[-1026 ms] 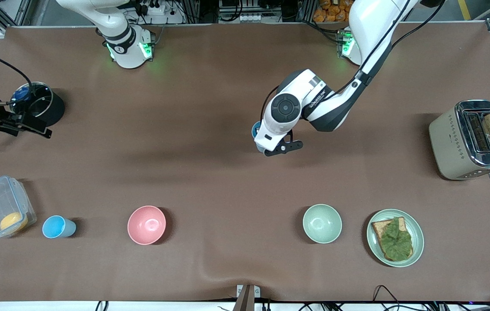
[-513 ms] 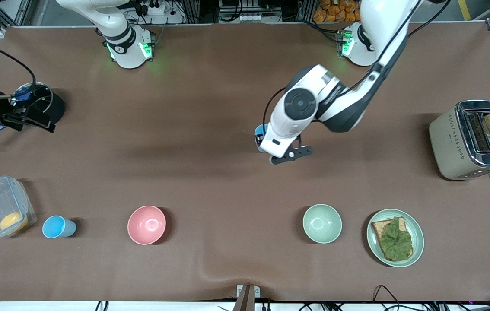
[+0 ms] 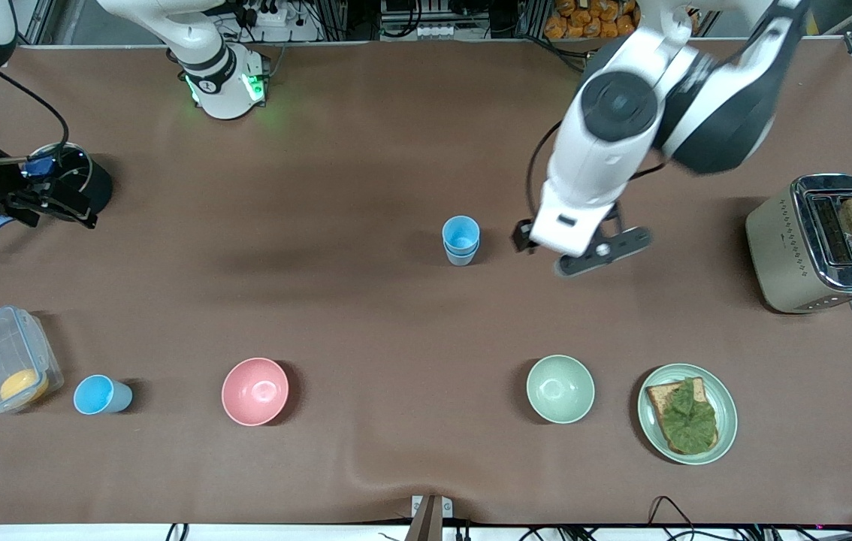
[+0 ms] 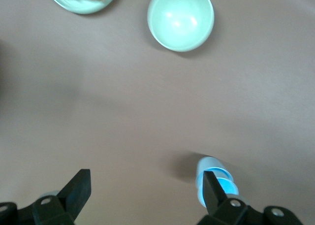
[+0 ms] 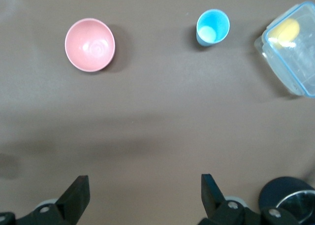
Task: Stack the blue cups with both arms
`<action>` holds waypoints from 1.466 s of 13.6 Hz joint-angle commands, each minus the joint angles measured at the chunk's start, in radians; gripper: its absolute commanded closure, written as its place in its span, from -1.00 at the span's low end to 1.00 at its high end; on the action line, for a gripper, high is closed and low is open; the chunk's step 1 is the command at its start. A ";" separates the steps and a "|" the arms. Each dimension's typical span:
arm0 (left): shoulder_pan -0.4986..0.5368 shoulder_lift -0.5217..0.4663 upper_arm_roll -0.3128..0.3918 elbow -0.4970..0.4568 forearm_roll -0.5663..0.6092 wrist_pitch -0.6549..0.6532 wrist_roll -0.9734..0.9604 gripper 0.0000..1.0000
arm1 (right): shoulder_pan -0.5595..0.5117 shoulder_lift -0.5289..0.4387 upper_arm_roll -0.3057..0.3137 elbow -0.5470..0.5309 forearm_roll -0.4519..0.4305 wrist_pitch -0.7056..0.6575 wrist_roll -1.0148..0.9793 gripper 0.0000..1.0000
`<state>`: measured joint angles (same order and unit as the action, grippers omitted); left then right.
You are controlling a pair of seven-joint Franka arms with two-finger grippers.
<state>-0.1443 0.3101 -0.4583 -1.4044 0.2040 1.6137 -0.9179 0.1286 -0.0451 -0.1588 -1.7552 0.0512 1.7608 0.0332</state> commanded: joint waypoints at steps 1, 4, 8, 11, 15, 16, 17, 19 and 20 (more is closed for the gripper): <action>0.112 -0.077 -0.005 -0.015 -0.020 -0.069 0.135 -1.00 | 0.008 -0.032 0.013 -0.023 -0.060 0.034 0.002 -1.00; 0.160 -0.134 0.042 -0.019 -0.089 -0.130 0.313 -1.00 | 0.006 -0.030 0.024 -0.012 -0.074 0.020 0.010 -1.00; 0.110 -0.218 0.233 -0.030 -0.205 -0.243 0.555 -1.00 | -0.001 -0.022 0.025 0.029 -0.071 0.003 0.010 -1.00; 0.111 -0.252 0.295 -0.031 -0.206 -0.302 0.583 -1.00 | -0.003 0.002 0.027 0.087 -0.071 -0.033 0.005 -1.00; 0.092 -0.295 0.430 -0.028 -0.209 -0.325 0.803 -1.00 | -0.006 0.025 0.025 0.128 -0.017 -0.056 -0.001 -1.00; 0.088 -0.295 0.444 -0.024 -0.207 -0.325 0.812 -1.00 | -0.006 0.025 0.025 0.132 -0.017 -0.067 0.001 -1.00; 0.085 -0.293 0.446 -0.021 -0.204 -0.325 0.794 -1.00 | -0.006 0.024 0.025 0.134 -0.017 -0.075 0.002 -1.00; 0.075 -0.279 0.452 -0.015 -0.199 -0.322 0.791 -1.00 | -0.007 0.019 0.025 0.141 -0.017 -0.137 0.010 -1.00; 0.077 -0.272 0.461 -0.016 -0.196 -0.321 0.809 -1.00 | -0.007 0.021 0.022 0.166 -0.017 -0.165 0.008 -1.00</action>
<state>-0.0502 0.0379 -0.0190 -1.4095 0.0168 1.2958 -0.1308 0.1284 -0.0380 -0.1365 -1.6454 0.0175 1.6554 0.0340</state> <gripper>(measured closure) 0.000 0.000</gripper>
